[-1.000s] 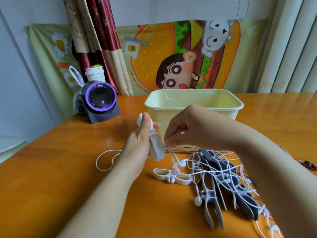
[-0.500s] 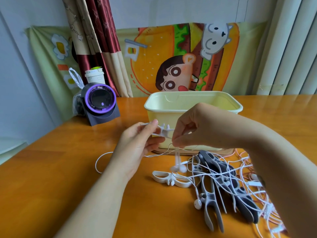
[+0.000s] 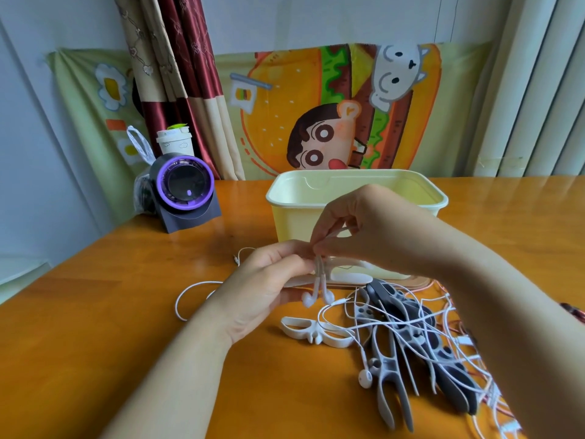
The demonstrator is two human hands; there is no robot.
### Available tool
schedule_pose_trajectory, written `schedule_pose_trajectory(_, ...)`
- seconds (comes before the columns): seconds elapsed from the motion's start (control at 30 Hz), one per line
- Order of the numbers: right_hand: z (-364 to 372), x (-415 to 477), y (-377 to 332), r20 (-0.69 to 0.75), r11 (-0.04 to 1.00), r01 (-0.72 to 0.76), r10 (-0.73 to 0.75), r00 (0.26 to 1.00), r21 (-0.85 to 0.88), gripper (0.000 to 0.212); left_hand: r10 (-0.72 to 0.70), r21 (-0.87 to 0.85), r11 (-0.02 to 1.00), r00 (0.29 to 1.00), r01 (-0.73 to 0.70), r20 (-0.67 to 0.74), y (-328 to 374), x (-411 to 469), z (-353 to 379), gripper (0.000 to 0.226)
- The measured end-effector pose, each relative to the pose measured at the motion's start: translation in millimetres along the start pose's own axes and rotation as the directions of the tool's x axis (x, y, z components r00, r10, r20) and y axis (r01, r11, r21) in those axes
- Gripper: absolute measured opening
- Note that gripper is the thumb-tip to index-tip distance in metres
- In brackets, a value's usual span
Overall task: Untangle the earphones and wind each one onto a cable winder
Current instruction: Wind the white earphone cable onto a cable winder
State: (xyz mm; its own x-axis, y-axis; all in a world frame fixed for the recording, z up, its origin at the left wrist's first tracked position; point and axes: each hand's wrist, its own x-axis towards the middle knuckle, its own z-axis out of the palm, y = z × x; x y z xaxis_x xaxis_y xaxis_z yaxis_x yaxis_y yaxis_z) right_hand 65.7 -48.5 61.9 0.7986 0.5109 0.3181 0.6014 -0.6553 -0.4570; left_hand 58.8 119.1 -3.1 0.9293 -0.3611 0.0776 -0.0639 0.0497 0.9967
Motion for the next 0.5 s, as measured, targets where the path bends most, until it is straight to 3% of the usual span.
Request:
schedule_pose_trajectory(0.13, 1.6, 1.3, 1.3, -0.042, 1.000, -0.008, 0.009, 0.999, 0.017, 0.007, 0.010, 0.079, 0.997, 1.000, -0.008, -0.027, -2.1, 1.0, -1.1, 0.040)
schedule_pose_trajectory(0.5, 7.5, 2.7, -3.1, -0.101, 0.999, 0.019, -0.014, 0.995, 0.046, 0.007, -0.004, 0.148, 0.989, 0.997, 0.015, -0.077, -0.4, 0.2, -2.5, 0.037)
